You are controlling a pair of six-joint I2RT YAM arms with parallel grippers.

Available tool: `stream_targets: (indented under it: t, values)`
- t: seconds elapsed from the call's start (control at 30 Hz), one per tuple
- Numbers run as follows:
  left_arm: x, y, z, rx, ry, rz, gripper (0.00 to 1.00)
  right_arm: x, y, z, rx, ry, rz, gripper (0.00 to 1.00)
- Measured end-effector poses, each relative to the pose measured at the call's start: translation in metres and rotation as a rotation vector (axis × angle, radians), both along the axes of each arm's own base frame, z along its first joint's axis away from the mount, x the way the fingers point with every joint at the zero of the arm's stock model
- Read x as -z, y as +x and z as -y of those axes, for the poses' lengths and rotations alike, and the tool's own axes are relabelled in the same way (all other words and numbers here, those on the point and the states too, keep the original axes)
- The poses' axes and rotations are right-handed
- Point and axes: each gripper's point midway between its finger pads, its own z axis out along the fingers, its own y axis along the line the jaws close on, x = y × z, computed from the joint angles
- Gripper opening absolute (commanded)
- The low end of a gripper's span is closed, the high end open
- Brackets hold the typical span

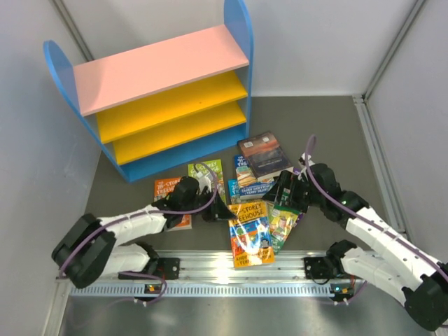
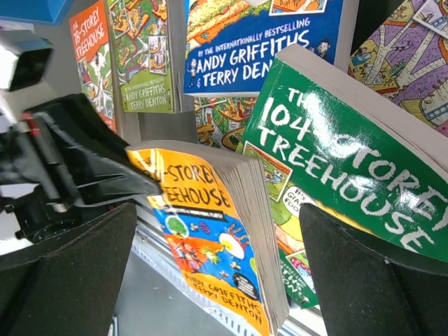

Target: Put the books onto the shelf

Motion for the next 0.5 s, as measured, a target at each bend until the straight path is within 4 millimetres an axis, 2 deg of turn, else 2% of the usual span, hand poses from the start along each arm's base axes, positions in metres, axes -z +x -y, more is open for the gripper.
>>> stream_targets:
  t: [0.13, 0.2, 0.3, 0.43, 0.5]
  values:
    - [-0.042, 0.012, 0.000, -0.018, 0.010, 0.094, 0.00, -0.002, -0.001, 0.001, 0.001, 0.002, 0.004, 1.00]
    - [-0.078, 0.022, -0.001, -0.033, 0.008, 0.173, 0.00, -0.007, 0.001, 0.000, 0.000, 0.005, 0.009, 1.00]
    - [-0.143, 0.037, 0.001, -0.043, 0.000, 0.300, 0.00, -0.030, 0.009, -0.005, -0.002, 0.025, 0.042, 1.00]
    - [-0.233, 0.060, 0.003, -0.031, 0.028, 0.466, 0.00, -0.078, 0.026, -0.014, 0.008, 0.081, 0.147, 1.00]
    - [-0.277, 0.075, 0.005, -0.038, 0.036, 0.558, 0.00, -0.094, 0.032, -0.015, 0.024, 0.103, 0.189, 1.00]
